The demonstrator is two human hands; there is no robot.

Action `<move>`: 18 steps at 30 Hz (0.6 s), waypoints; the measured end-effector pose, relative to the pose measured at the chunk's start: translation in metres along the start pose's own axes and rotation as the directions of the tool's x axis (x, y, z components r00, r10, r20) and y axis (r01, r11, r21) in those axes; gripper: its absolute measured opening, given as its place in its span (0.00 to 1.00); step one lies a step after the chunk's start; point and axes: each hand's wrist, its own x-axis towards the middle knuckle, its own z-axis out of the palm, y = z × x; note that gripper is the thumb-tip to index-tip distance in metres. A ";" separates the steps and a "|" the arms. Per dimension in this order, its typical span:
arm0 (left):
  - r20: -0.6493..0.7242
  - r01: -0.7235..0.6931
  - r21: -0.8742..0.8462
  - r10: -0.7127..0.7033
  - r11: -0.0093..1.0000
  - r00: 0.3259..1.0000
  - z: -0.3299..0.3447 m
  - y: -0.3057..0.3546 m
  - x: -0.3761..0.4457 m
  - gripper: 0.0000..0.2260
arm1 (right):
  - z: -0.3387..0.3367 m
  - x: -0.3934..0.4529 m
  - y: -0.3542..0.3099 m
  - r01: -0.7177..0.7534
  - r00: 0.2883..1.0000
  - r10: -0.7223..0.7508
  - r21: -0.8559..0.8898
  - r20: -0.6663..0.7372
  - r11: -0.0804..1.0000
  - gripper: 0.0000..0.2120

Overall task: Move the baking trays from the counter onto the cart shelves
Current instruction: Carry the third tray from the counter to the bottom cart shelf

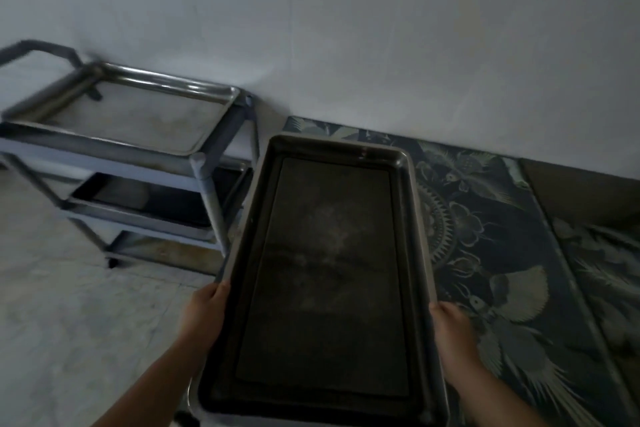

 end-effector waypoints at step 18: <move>-0.586 0.191 -0.246 -0.303 0.950 0.752 -0.044 -0.123 -0.272 0.16 | 0.025 -0.073 -0.031 0.366 0.752 -0.237 -0.090 0.615 0.926 0.12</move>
